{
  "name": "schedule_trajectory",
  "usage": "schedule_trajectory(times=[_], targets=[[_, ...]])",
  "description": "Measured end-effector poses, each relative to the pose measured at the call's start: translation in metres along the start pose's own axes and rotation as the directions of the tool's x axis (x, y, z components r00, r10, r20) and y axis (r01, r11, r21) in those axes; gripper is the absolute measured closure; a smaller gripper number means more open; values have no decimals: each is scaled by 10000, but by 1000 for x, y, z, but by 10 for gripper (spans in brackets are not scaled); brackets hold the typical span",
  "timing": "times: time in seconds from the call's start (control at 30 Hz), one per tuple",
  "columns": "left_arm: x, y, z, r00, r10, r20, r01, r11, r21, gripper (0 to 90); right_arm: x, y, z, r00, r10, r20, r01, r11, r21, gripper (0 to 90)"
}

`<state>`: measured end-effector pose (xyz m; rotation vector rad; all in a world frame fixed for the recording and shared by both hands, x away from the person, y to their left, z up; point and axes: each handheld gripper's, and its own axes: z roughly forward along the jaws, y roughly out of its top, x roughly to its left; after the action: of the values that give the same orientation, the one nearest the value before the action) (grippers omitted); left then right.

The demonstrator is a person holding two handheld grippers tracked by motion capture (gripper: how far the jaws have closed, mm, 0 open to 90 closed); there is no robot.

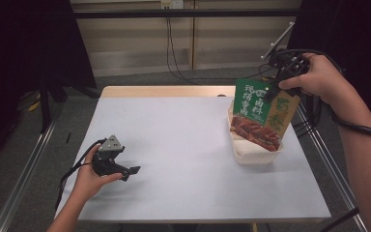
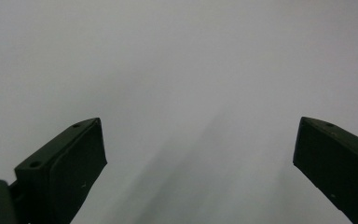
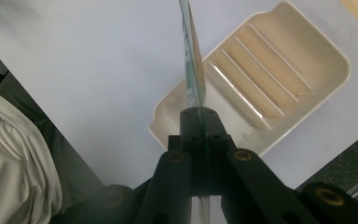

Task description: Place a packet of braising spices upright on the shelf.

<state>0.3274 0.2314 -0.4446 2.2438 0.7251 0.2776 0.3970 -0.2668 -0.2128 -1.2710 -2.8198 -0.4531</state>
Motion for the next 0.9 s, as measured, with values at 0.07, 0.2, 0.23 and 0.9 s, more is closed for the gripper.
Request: schedule_trajectory(times=[0.07,0.2,0.23,0.9], targets=[[0,0,0,10000,9,-3,-9,10000,-5,20,-1,-2,-1,10000,60,22,-60,10000,17,900],[0,0,0,10000,33,-74,-33,10000,-42,20,-2,-4,1,10000,83,31,-84,9999,77,900],[0,0,0,10000,14,-36,-15,10000,-30,20,-3,-5,2,10000,41,-32,-40,10000,68,900],[0,0,-1,10000,31,-84,-32,9999,-140,20,-7,-8,10,9999,161,21,-161,9994,300,900]])
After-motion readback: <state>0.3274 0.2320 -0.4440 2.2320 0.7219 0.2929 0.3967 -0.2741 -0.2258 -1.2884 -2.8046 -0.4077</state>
